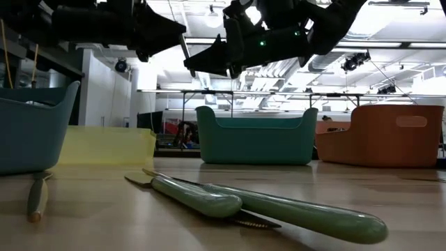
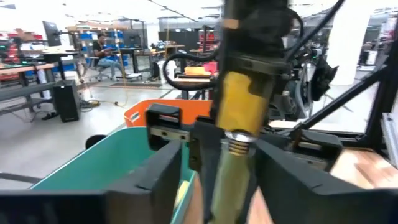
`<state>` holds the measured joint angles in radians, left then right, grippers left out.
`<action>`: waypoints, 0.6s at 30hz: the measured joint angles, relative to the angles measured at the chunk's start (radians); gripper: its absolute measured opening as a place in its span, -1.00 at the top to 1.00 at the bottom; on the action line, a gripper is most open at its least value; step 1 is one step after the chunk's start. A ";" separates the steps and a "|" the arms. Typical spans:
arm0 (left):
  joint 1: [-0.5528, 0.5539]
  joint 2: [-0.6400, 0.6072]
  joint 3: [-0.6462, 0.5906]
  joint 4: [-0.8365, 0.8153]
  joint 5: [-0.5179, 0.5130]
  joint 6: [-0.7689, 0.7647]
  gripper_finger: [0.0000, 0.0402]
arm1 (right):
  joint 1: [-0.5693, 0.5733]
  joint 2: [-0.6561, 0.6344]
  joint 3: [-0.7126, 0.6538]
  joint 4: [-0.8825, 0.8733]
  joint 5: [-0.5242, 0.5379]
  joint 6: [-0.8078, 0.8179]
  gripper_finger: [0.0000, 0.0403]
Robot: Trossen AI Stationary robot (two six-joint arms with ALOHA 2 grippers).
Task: Sort silverware by color (type)
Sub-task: Put the green knife into the yellow bin
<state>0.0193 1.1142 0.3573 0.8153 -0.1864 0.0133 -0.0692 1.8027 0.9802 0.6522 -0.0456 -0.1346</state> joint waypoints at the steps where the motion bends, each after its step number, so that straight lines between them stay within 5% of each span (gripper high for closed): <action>1: 0.000 0.000 0.000 -0.002 -0.002 0.006 0.26 | 0.000 0.000 0.000 -0.002 0.005 0.001 0.75; 5: -0.001 -0.002 0.000 -0.005 -0.003 0.021 0.82 | -0.002 0.000 0.000 -0.003 0.007 0.002 0.75; 12: -0.001 -0.020 0.000 -0.053 -0.061 0.026 0.85 | -0.003 -0.006 0.000 -0.025 0.025 -0.002 0.19; 18: 0.000 -0.177 0.000 -0.252 -0.196 0.044 0.85 | -0.008 -0.057 -0.008 -0.103 0.122 -0.028 -0.09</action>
<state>0.0193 0.9374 0.3573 0.5628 -0.3824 0.0573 -0.0768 1.7455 0.9720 0.5490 0.0762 -0.1623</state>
